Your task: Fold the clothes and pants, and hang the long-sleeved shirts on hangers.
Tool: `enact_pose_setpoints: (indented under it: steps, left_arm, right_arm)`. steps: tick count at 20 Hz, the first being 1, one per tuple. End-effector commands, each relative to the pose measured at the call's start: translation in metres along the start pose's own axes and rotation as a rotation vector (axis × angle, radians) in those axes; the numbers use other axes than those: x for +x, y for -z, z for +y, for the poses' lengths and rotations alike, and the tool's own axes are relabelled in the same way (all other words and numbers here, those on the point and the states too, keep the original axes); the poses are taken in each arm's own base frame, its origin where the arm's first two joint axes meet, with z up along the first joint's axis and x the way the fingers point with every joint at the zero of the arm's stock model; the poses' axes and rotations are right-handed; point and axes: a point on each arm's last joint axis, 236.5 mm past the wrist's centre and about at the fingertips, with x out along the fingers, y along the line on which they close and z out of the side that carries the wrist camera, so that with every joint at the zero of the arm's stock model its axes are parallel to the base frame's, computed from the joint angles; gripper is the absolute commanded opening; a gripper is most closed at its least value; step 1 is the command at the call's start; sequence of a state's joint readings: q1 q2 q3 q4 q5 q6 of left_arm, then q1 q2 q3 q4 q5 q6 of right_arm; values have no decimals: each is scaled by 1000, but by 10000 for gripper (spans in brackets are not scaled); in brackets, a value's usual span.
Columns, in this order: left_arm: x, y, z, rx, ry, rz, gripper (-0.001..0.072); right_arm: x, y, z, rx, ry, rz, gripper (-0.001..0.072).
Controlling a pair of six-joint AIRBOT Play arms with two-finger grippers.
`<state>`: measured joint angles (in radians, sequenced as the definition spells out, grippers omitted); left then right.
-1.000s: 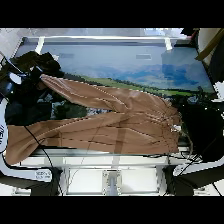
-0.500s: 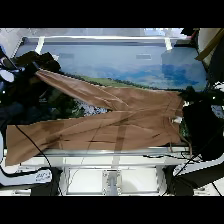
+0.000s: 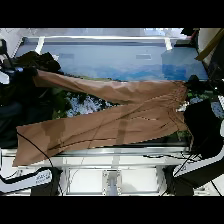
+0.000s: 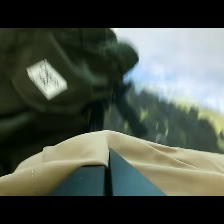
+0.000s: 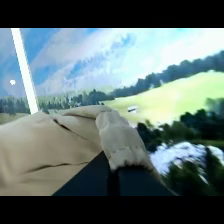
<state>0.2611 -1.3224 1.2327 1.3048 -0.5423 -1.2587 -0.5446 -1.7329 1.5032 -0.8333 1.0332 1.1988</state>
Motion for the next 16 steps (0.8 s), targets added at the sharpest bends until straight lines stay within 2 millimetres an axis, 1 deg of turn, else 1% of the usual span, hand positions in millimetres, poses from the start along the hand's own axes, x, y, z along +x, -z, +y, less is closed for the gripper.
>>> enact_pose_setpoints:
  steps: [1, 2, 3, 4, 5, 6, 7, 8, 9, 10, 11, 12, 13, 14, 15, 16]
  left_arm:
    - [19, 27, 1, -3, -6, 35, 11]
    - [20, 7, 4, -66, -16, -52, 11]
    - [16, -22, 7, -130, -28, -174, 11]
    - [6, -53, 14, -170, -53, -306, 11]
    - [-3, -74, 19, -169, -72, -385, 10]
    - [-10, -89, 19, -166, -73, -419, 10]
    - [-15, -98, 19, -159, -71, -434, 10]
    - [-20, -104, 17, -131, -72, -444, 10]
    - [-22, -101, 11, -71, -70, -425, 11]
    - [-19, -89, 2, 4, -50, -360, 10]
    - [-12, -64, -7, 104, -27, -257, 9]
    - [-5, -31, -9, 181, -18, -137, 8]
    - [1, 9, 0, 216, -35, -9, 8]
    - [4, 49, 16, 214, -77, 114, 8]
    - [2, 88, 35, 207, -138, 230, 7]
    - [-4, 121, 55, 196, -210, 321, 7]
  right_arm:
    - [25, 1, 6, -3, 11, -2, 31]
    - [28, -3, 10, -12, 15, -20, 30]
    - [29, -7, 12, -16, 16, -39, 30]
    - [29, -12, 12, -14, 20, -60, 30]
    - [28, -18, 10, 6, 26, -84, 30]
    - [26, -23, 7, 30, 27, -106, 29]
    - [24, -28, 6, 46, 23, -123, 30]
    - [23, -29, 5, 51, 19, -126, 29]
    - [23, -28, 5, 52, 20, -124, 29]
    - [23, -28, 3, 48, 25, -122, 30]
    - [23, -28, 2, 43, 31, -122, 29]
    - [23, -27, 1, 38, 37, -120, 29]
    - [23, -26, -2, 31, 46, -116, 29]
    - [23, -25, -3, 25, 53, -112, 29]
    - [23, -25, -3, 24, 54, -109, 29]
    - [24, -24, -3, 23, 53, -105, 29]
